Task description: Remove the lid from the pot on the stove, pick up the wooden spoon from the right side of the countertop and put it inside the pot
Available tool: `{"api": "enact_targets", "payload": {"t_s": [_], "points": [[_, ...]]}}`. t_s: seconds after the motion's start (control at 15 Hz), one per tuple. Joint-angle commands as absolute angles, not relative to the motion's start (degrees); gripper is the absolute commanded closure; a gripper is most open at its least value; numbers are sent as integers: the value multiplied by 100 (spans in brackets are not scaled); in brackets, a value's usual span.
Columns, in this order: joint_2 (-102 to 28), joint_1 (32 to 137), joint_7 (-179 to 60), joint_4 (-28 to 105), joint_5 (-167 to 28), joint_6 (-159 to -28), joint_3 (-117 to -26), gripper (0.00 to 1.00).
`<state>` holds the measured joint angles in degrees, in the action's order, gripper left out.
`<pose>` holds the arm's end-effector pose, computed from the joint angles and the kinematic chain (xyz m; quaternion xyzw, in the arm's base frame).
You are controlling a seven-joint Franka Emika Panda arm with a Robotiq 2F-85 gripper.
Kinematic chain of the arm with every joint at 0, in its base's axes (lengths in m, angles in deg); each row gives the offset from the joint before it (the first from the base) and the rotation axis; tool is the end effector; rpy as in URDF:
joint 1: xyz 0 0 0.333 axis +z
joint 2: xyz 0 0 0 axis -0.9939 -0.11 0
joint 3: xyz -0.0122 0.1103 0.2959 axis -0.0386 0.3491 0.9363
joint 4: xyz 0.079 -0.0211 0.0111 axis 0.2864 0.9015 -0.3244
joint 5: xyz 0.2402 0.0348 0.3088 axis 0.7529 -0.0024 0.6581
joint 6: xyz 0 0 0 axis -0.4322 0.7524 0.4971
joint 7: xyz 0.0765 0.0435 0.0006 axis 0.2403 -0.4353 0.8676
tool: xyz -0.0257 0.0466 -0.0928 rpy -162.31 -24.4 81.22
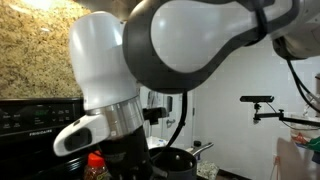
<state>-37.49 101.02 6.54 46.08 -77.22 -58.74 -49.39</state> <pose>0.5081 0.3250 0.3894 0.6324 0.7606 -0.1467 0.0071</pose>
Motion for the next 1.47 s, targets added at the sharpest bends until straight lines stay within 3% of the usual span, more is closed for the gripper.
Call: {"api": "enact_targets", "payload": {"t_s": [0.0,0.6,0.67,0.8,1.4], "points": [[-4426,10164,1018,3976,-7654,-5696,-4837,90],[-5301,10208,335,3092,-7590,-5043,-5053,91],[-5357,10190,349,3056,-7574,-5040,-5075,65],[-5452,10176,221,3024,-7562,-5125,-5133,58],[-5165,10168,-546,3468,-7662,-6191,-5247,2]]}}
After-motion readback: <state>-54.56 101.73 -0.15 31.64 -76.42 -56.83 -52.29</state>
